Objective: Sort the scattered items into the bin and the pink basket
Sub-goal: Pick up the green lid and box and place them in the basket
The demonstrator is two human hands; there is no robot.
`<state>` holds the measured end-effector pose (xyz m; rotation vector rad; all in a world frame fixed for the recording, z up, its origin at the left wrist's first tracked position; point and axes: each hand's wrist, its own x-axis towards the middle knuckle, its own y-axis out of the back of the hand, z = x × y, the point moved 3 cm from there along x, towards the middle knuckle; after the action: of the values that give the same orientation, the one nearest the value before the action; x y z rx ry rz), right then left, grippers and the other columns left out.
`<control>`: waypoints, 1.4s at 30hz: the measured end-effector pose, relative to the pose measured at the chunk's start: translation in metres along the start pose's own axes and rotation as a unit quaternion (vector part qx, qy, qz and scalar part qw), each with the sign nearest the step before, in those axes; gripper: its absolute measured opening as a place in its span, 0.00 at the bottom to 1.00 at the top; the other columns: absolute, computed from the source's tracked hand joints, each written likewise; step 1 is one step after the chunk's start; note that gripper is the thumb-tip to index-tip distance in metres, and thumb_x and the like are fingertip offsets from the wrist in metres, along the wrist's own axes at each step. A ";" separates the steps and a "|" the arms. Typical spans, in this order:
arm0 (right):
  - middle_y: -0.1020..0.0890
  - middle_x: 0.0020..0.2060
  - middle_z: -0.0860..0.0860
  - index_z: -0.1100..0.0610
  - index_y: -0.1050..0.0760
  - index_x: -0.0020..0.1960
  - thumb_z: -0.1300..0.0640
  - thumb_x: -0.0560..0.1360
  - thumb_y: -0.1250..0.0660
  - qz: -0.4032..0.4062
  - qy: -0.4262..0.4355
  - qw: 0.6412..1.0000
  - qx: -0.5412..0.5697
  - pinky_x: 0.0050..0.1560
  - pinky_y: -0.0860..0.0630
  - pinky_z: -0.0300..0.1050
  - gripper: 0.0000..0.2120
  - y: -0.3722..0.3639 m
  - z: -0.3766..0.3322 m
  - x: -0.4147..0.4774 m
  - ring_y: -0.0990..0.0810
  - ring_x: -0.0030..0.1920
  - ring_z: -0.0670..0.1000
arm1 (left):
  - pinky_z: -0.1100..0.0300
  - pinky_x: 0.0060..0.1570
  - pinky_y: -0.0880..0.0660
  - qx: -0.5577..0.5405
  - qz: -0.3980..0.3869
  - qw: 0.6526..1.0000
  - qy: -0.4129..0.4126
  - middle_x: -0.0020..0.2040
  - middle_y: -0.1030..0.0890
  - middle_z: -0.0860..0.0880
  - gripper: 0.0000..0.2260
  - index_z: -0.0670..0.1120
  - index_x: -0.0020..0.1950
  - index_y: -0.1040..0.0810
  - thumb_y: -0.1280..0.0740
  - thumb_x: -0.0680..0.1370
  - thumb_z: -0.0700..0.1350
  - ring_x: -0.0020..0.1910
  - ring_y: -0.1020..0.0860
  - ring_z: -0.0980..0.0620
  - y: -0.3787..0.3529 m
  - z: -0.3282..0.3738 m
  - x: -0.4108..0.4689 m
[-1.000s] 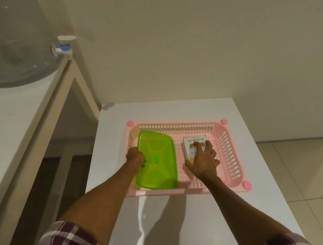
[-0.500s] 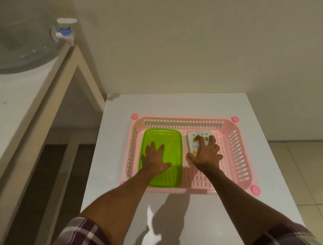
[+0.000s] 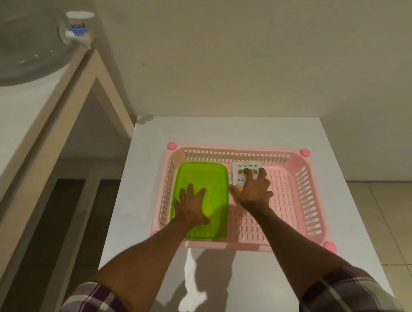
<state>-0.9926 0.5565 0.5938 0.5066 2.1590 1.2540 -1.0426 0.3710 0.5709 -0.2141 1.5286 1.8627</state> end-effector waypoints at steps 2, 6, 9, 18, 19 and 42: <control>0.50 0.76 0.59 0.50 0.41 0.74 0.39 0.74 0.34 -0.005 0.001 1.000 0.003 0.67 0.36 0.65 0.34 -0.001 -0.002 0.002 0.42 0.72 0.66 | 0.37 0.73 0.48 -0.002 -0.004 1.000 0.002 0.80 0.57 0.44 0.49 0.55 0.79 0.49 0.22 0.66 0.55 0.78 0.56 0.38 0.002 0.001 0.000; 0.50 0.77 0.59 0.50 0.43 0.77 0.38 0.74 0.35 -0.021 0.013 1.000 0.010 0.69 0.36 0.63 0.36 -0.005 0.000 -0.002 0.43 0.73 0.65 | 0.38 0.73 0.48 -0.004 -0.005 1.000 -0.001 0.80 0.57 0.43 0.48 0.54 0.79 0.50 0.24 0.68 0.54 0.78 0.56 0.38 0.002 0.002 -0.001; 0.51 0.78 0.60 0.50 0.45 0.78 0.37 0.75 0.37 -0.030 0.022 0.999 0.008 0.73 0.43 0.62 0.37 -0.005 0.003 -0.005 0.48 0.76 0.65 | 0.38 0.73 0.48 -0.025 0.003 1.000 -0.008 0.80 0.56 0.43 0.47 0.56 0.79 0.51 0.24 0.69 0.53 0.78 0.55 0.38 0.007 0.004 -0.004; 0.50 0.78 0.57 0.52 0.48 0.78 0.36 0.79 0.49 0.031 0.050 0.995 -0.079 0.75 0.54 0.64 0.33 0.015 -0.005 -0.041 0.53 0.78 0.60 | 0.40 0.74 0.46 -0.016 0.087 0.996 -0.028 0.80 0.50 0.44 0.32 0.53 0.78 0.45 0.37 0.77 0.59 0.78 0.50 0.40 0.043 0.015 -0.022; 0.50 0.79 0.57 0.53 0.49 0.79 0.35 0.79 0.51 0.041 0.051 0.995 -0.081 0.75 0.54 0.63 0.34 0.018 -0.008 -0.048 0.53 0.78 0.60 | 0.41 0.74 0.45 -0.014 0.103 0.994 -0.028 0.79 0.49 0.43 0.31 0.53 0.78 0.44 0.39 0.78 0.60 0.78 0.49 0.40 0.048 0.016 -0.027; 0.46 0.78 0.57 0.56 0.46 0.78 0.36 0.80 0.52 0.029 0.382 0.909 -0.162 0.76 0.53 0.61 0.34 0.068 -0.051 -0.197 0.49 0.78 0.59 | 0.39 0.74 0.58 0.033 0.294 0.944 0.144 0.80 0.51 0.47 0.29 0.54 0.79 0.49 0.51 0.80 0.64 0.79 0.52 0.43 0.041 0.010 -0.251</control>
<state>-0.8747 0.4408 0.7310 -0.0992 2.4497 2.0465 -0.8796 0.2743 0.7410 0.0124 2.0142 2.3063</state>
